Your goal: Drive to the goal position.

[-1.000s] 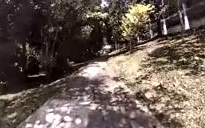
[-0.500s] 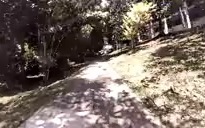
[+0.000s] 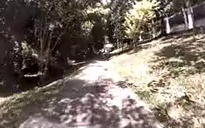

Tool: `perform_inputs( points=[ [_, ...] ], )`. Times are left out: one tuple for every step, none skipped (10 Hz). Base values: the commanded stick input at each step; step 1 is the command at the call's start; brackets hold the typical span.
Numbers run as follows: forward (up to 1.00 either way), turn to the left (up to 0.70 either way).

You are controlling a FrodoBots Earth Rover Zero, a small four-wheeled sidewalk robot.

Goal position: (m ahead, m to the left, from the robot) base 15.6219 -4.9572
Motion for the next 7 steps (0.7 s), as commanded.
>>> perform_inputs(
  points=[
    [0.5,0.0],
    [0.5,0.0],
    [0.5,0.0],
    [0.5,-0.35],
    [0.5,-0.5],
    [0.5,-0.49],
    [0.5,-0.37]
  ],
)
